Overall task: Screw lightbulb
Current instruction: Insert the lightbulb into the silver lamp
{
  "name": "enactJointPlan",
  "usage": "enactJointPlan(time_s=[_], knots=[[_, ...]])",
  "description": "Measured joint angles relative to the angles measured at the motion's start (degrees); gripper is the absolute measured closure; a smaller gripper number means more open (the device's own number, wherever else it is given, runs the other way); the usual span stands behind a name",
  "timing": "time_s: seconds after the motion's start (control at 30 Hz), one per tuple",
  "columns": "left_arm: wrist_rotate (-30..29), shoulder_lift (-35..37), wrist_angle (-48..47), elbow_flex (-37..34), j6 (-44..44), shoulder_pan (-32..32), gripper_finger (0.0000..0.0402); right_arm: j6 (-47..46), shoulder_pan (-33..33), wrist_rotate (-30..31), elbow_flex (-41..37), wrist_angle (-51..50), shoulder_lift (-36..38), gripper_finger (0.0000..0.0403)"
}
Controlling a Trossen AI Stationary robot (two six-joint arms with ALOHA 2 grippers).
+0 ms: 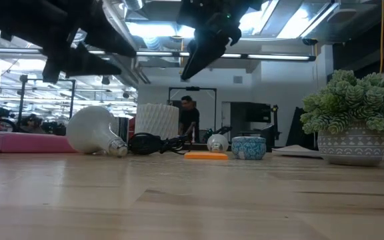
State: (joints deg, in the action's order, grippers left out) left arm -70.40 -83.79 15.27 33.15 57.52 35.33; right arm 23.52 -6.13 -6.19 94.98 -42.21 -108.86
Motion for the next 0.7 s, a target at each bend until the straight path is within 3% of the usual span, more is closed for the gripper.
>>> enactJointPlan(time_s=[0.27,0.5,0.7], knots=[[10.1,-0.1,-6.0,0.0,27.6,-2.9,0.0160,3.8,-1.8,-1.3,0.0,0.6,0.0,0.0260],[11.6,-0.4,-14.0,0.0,46.0,-3.8,0.0160,7.0,-6.6,-3.6,-4.4,3.6,0.1,0.0260],[13.0,-0.4,-19.6,0.0,61.9,-4.0,0.0160,7.1,-11.0,-7.8,-10.9,12.2,0.1,0.0260]])
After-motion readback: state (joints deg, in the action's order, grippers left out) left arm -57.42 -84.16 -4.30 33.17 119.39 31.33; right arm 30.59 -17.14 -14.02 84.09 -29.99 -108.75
